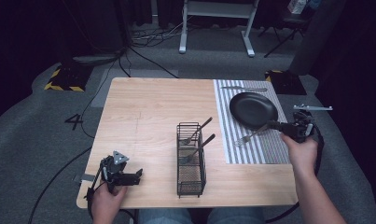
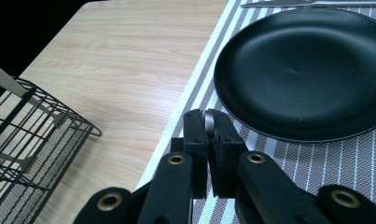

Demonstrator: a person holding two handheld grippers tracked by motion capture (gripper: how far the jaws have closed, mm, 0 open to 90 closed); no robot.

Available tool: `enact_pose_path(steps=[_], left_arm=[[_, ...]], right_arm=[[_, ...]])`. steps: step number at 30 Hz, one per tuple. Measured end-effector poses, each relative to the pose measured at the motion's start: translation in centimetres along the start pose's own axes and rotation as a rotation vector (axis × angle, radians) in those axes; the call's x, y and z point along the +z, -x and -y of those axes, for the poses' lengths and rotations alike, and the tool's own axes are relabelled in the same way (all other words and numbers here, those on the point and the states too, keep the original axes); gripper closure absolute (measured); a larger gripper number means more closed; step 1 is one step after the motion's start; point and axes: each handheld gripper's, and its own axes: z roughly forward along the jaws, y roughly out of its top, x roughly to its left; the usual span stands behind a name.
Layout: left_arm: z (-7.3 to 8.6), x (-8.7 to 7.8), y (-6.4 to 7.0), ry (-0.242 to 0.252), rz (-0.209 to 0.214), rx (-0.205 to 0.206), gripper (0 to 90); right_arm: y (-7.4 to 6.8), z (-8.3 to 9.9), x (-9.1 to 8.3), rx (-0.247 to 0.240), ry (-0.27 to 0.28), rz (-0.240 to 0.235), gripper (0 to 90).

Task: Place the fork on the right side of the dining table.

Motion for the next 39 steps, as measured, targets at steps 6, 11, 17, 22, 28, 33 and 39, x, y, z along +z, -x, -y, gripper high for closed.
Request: enact_pose_path(steps=[6,11,17,22,28,33,39], left_arm=[[0.0,0.0,0.0,0.000,-0.001,0.001,0.5],[0.0,0.0,0.0,0.000,0.000,0.000,0.5],[0.0,0.0,0.0,0.000,0.000,0.000,0.5],[0.0,0.0,0.0,0.000,0.000,0.000,0.5],[0.0,0.0,0.0,0.000,0.000,0.001,0.5],[0.0,0.0,0.0,0.000,0.000,0.000,0.5],[0.0,0.0,0.0,0.000,0.000,0.001,0.5]], right_arm=[[0.2,0.1,0.2,0.005,-0.001,0.000,86.5],[0.5,0.1,0.2,0.014,-0.011,-0.003,84.7],[1.5,0.1,0.3,0.043,-0.025,0.015,78.9],[2.6,0.2,0.4,0.068,-0.046,0.029,74.4],[4.0,0.6,0.5,0.099,-0.065,0.040,70.5],[5.2,1.2,0.7,0.125,-0.074,0.048,69.9],[6.2,1.7,0.8,0.145,-0.081,0.060,68.2]])
